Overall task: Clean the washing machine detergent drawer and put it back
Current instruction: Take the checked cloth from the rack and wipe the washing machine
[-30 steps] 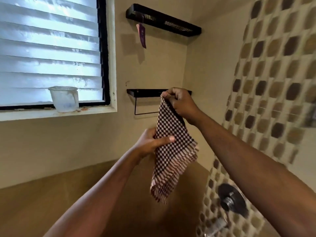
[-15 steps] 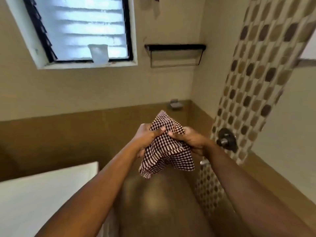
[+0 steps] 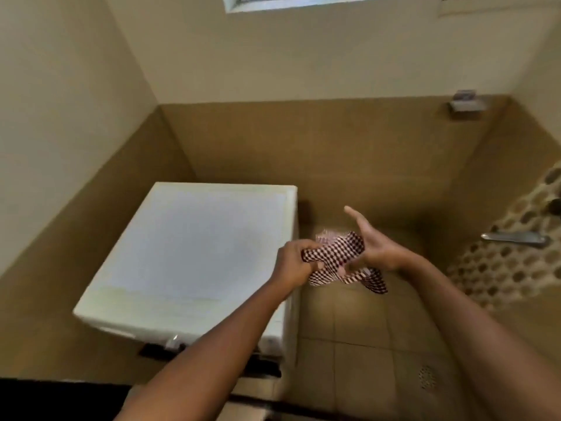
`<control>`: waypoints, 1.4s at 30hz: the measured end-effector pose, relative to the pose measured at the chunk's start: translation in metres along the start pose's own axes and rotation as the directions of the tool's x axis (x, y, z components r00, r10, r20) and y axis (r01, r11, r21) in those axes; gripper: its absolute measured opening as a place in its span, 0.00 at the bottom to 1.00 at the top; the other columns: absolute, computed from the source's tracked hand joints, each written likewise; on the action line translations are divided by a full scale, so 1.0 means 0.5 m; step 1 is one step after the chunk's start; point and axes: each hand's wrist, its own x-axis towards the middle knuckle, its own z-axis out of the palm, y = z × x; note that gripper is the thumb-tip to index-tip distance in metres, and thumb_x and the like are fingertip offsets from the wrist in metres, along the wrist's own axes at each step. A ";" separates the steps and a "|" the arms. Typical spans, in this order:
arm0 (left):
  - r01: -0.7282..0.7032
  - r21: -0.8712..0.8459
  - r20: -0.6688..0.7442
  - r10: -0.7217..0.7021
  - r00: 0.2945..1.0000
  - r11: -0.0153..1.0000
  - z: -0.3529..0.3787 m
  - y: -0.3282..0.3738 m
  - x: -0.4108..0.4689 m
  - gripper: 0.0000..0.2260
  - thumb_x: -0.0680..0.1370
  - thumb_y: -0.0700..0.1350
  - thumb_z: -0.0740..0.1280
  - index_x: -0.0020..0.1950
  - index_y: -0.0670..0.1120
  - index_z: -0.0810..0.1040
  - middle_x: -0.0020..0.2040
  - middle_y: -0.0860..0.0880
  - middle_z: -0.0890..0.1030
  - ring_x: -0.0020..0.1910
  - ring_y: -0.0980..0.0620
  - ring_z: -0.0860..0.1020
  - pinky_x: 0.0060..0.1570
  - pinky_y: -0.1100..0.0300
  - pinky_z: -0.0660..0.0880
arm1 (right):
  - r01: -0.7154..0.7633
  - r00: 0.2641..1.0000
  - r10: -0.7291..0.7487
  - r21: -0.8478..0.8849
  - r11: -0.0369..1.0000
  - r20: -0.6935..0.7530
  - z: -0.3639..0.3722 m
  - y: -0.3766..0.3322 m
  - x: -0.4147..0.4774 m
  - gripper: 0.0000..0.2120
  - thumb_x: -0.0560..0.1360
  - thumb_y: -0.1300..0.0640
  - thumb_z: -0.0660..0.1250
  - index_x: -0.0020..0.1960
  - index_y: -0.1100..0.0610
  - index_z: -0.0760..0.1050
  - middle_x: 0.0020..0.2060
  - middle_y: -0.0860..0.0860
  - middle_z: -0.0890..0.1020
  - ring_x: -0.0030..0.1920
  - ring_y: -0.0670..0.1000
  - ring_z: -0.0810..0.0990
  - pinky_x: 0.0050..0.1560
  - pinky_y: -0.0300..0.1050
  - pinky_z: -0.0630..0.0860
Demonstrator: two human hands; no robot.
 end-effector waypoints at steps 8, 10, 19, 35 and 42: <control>0.015 0.055 -0.032 -0.014 0.999 0.998 -0.136 -0.149 -0.114 0.10 0.74 0.39 0.77 0.54 0.48 0.86 0.53 0.52 0.87 0.53 0.54 0.82 0.53 0.61 0.78 | -0.019 1.000 0.014 -0.478 0.878 -0.015 0.260 -0.075 0.035 0.05 0.73 0.50 0.78 0.41 0.48 0.82 0.41 0.46 0.84 0.43 0.44 0.83 0.40 0.42 0.81; 0.009 0.081 -0.001 -0.009 1.000 0.997 -0.184 -0.204 -0.138 0.13 0.75 0.41 0.77 0.59 0.48 0.84 0.56 0.52 0.86 0.54 0.54 0.82 0.53 0.64 0.77 | -0.037 0.997 -0.006 -0.528 0.849 -0.080 0.330 -0.084 0.048 0.06 0.71 0.50 0.78 0.42 0.49 0.83 0.45 0.46 0.80 0.45 0.45 0.80 0.44 0.46 0.83; -0.106 0.213 0.152 0.074 0.986 0.971 -0.447 -0.474 -0.211 0.11 0.80 0.44 0.72 0.62 0.51 0.80 0.46 0.52 0.83 0.45 0.53 0.82 0.39 0.74 0.70 | -0.239 0.887 0.025 -0.413 0.879 -0.461 0.679 -0.158 0.043 0.14 0.73 0.54 0.74 0.33 0.53 0.74 0.30 0.48 0.77 0.34 0.47 0.76 0.33 0.44 0.65; 0.139 0.129 -0.573 -0.041 0.819 0.982 -0.818 -0.772 -0.228 0.10 0.77 0.35 0.67 0.58 0.41 0.80 0.54 0.39 0.80 0.56 0.38 0.78 0.57 0.47 0.74 | -0.400 0.457 -0.085 -0.290 0.870 -0.885 0.911 -0.314 0.044 0.16 0.76 0.63 0.67 0.62 0.54 0.82 0.50 0.53 0.87 0.47 0.54 0.83 0.49 0.44 0.76; 0.392 0.137 -0.271 -0.346 0.898 0.910 -0.830 -0.817 -0.154 0.42 0.82 0.61 0.64 0.85 0.41 0.47 0.85 0.39 0.51 0.83 0.38 0.53 0.79 0.39 0.54 | -0.320 0.808 -0.047 -0.505 0.802 -0.587 1.094 -0.227 0.217 0.22 0.77 0.59 0.71 0.71 0.52 0.77 0.65 0.55 0.80 0.61 0.59 0.80 0.56 0.53 0.80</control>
